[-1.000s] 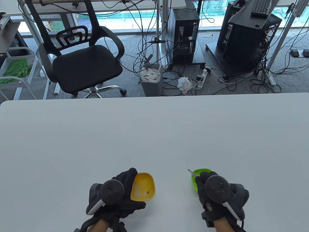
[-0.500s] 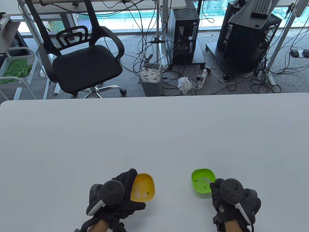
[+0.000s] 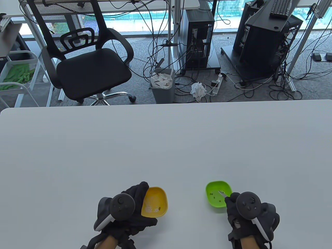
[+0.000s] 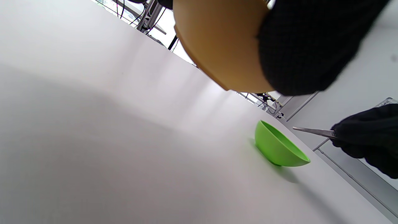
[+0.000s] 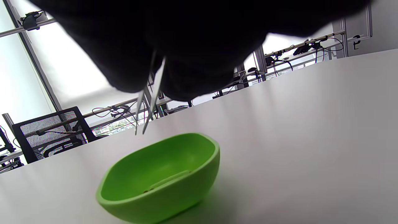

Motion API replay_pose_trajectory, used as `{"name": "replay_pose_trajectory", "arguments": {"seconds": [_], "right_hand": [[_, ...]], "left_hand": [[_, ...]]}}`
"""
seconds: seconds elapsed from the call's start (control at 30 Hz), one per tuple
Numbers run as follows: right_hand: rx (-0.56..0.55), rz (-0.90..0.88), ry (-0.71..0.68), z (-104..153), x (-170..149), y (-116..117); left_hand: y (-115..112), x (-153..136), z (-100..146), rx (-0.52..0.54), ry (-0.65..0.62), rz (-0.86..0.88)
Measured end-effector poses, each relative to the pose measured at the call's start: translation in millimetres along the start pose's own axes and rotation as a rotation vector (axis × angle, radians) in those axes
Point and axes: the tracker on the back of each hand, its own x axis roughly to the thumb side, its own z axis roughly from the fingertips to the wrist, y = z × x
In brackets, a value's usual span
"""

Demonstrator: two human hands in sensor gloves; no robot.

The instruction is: Pick mung beans with tweezers into small dish

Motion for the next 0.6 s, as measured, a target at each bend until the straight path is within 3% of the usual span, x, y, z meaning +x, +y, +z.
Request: {"name": "replay_pose_trajectory", "arguments": {"seconds": [0.27,0.47,0.6], "right_hand": [[-0.027,-0.017,-0.060,4,11,-2],[-0.066,-0.006,-0.282,22,72,-11],[-0.013,0.061,-0.441,36,125,-8]], "left_hand": [[0,0,0,0.004,-0.004,-0.002],[0,0,-1,0.005,-0.004,-0.003],[0,0,0,0.006,-0.005,-0.003]]}}
